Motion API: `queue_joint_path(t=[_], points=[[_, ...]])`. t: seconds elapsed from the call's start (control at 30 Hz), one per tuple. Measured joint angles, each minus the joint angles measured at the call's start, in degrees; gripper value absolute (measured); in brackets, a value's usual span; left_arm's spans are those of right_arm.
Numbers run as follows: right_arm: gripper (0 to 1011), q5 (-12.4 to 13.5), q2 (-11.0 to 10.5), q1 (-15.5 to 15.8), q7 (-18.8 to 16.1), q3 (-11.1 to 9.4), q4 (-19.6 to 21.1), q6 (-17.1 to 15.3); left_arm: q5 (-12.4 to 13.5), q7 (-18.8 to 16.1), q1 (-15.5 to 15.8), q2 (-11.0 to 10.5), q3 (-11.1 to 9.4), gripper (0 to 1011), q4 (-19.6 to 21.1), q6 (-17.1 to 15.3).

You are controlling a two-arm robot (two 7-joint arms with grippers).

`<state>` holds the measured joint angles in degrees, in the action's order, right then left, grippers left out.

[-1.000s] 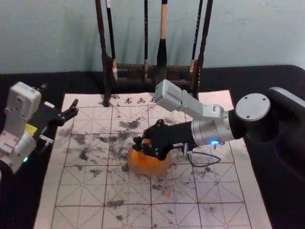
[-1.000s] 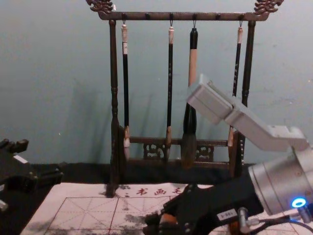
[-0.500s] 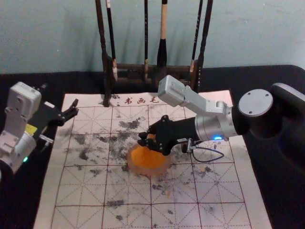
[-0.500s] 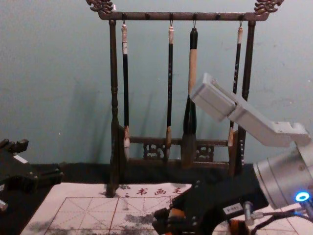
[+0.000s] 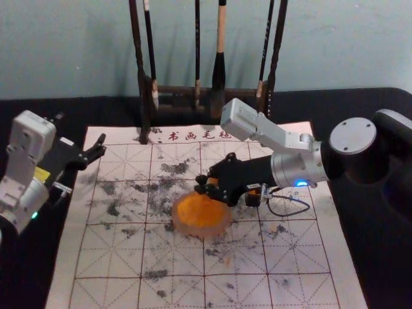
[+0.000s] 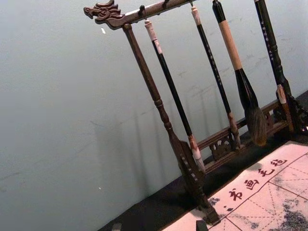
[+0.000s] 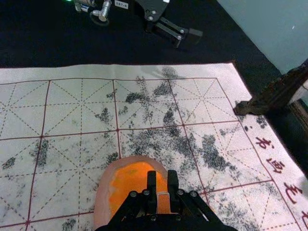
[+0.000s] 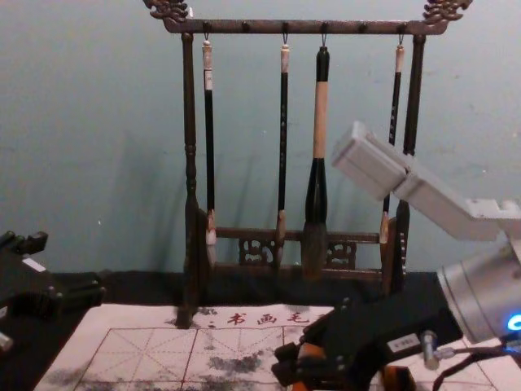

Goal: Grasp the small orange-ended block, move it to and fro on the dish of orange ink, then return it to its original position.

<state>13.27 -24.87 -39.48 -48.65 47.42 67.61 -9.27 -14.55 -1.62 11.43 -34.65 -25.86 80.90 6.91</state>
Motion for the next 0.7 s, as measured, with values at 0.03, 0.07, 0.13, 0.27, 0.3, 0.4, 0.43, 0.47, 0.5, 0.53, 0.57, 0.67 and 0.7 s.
queue_joint_path(t=[0.03,0.07,0.13,0.27,0.3,0.4,0.43,0.47,0.5,0.53,0.57,0.67,0.7], points=[[119,0.0,-0.2,0.1,-0.1,-0.1,0.1,-0.1,0.0,0.0,0.0,0.0,0.0,1001,0.0,0.0],[119,0.1,-0.3,0.1,-0.1,-0.1,0.2,-0.2,0.0,0.0,0.0,0.0,0.0,1001,0.0,0.0],[119,0.1,-0.5,0.1,-0.2,-0.1,0.4,-0.4,0.0,0.0,0.0,0.0,0.0,1001,0.0,0.0],[119,0.4,-1.2,0.4,-0.8,-0.1,1.2,-0.9,0.0,0.0,0.0,0.0,0.0,1001,0.0,0.0],[119,0.5,-1.3,0.4,-0.9,-0.1,1.3,-1.0,0.0,0.0,0.0,0.0,0.0,1001,0.0,0.0],[119,0.7,-1.7,0.6,-1.3,-0.1,2.0,-1.2,0.0,0.0,0.0,0.0,0.0,1001,0.0,0.0],[118,0.8,-1.9,0.6,-1.5,0.0,2.3,-1.2,0.0,0.0,0.0,0.0,0.0,1001,0.0,0.0],[118,0.8,-1.9,0.6,-1.5,0.0,2.3,-1.2,0.0,0.0,0.0,0.0,0.0,1001,0.0,0.0],[119,0.9,-2.0,0.7,-1.6,0.1,2.6,-1.3,0.0,0.0,0.0,0.0,0.0,1001,0.0,0.0],[119,1.0,-2.2,0.8,-1.8,0.2,2.9,-1.4,0.0,0.0,0.0,0.0,0.0,1001,0.0,0.0],[119,1.1,-2.2,0.8,-1.9,0.3,3.1,-1.4,0.0,0.0,0.0,0.0,0.0,1001,0.0,0.0],[118,1.3,-2.4,0.9,-2.2,0.6,3.6,-1.5,0.0,0.0,0.0,0.0,0.0,1002,0.0,0.0],[119,1.3,-2.4,0.9,-2.2,0.7,3.7,-1.5,0.0,0.0,0.0,0.0,0.0,1001,0.0,0.0]])
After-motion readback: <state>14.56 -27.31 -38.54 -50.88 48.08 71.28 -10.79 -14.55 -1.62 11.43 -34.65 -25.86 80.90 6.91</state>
